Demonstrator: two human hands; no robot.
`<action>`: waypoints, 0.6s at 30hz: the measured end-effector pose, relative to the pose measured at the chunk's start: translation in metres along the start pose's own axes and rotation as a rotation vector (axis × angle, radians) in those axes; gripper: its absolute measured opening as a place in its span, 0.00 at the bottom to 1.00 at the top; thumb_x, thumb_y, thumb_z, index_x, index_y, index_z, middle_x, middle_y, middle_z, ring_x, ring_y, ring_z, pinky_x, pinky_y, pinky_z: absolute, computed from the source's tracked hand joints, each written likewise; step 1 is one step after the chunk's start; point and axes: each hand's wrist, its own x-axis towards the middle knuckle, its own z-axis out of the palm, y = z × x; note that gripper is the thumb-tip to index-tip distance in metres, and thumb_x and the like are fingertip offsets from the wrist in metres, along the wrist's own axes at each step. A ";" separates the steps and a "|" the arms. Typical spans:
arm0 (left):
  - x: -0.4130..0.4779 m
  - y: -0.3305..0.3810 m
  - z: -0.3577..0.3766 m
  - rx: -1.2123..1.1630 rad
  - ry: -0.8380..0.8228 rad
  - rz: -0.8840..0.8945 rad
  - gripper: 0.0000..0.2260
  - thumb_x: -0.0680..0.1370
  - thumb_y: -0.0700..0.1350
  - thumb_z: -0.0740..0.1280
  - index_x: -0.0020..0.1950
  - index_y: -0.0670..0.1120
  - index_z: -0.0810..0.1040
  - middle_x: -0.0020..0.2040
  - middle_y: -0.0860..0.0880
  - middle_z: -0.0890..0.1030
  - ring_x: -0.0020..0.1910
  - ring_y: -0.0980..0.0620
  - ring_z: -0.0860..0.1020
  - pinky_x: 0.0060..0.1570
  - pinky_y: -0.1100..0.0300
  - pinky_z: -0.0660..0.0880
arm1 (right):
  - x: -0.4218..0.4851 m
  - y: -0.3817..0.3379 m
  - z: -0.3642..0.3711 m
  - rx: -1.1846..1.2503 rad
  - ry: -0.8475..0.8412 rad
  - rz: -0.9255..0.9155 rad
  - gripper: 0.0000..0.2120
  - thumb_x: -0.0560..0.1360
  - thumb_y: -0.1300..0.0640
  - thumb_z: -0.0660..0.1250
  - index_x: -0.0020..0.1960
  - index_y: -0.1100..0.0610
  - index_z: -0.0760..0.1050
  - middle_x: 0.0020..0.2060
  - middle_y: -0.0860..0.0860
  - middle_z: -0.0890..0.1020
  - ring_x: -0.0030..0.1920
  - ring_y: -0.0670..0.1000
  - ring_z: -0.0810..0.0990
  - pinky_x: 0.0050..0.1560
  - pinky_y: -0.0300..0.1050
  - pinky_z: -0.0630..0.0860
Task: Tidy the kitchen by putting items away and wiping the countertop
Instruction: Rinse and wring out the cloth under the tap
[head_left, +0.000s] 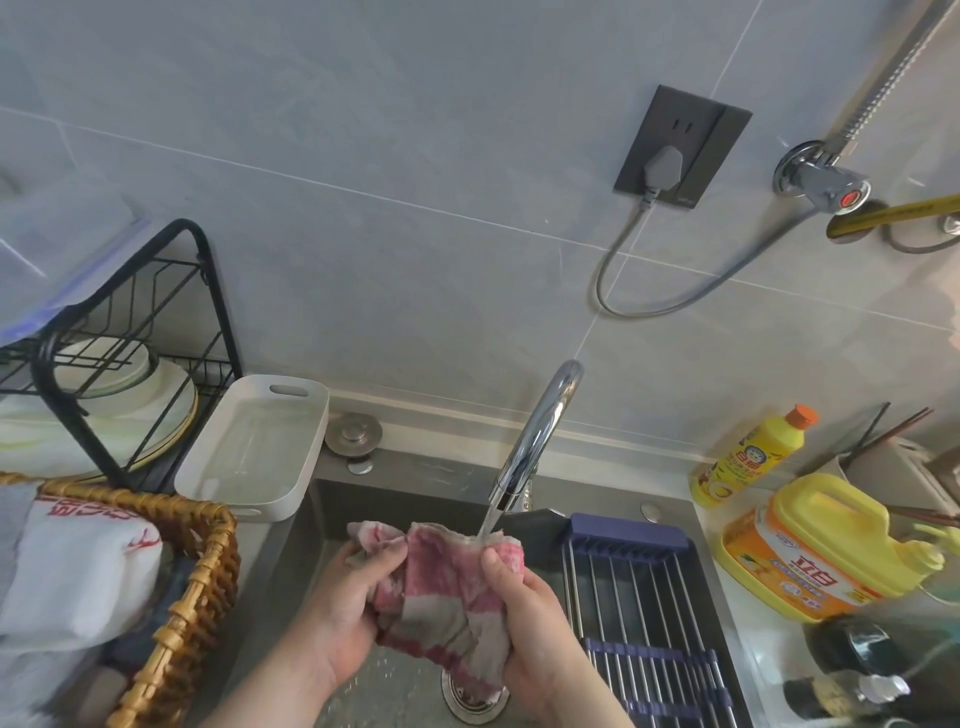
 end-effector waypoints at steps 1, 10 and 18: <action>0.001 0.000 0.000 0.020 0.041 0.010 0.05 0.70 0.36 0.71 0.37 0.44 0.78 0.41 0.38 0.83 0.43 0.40 0.82 0.42 0.51 0.78 | 0.001 -0.001 0.004 -0.005 0.050 0.011 0.21 0.75 0.53 0.69 0.58 0.69 0.80 0.54 0.70 0.81 0.55 0.70 0.81 0.61 0.71 0.74; 0.005 0.002 -0.004 0.077 0.112 0.041 0.11 0.70 0.28 0.70 0.50 0.36 0.77 0.44 0.32 0.82 0.43 0.37 0.83 0.46 0.49 0.79 | 0.000 -0.009 0.001 0.030 -0.014 0.023 0.11 0.80 0.67 0.61 0.57 0.72 0.77 0.52 0.72 0.81 0.52 0.72 0.82 0.56 0.71 0.76; 0.009 -0.010 0.009 0.239 0.119 0.034 0.05 0.77 0.33 0.66 0.41 0.36 0.76 0.42 0.43 0.85 0.39 0.50 0.84 0.33 0.60 0.79 | -0.002 -0.007 -0.013 -0.007 0.103 0.017 0.10 0.80 0.66 0.62 0.53 0.70 0.80 0.48 0.69 0.83 0.48 0.69 0.84 0.53 0.71 0.77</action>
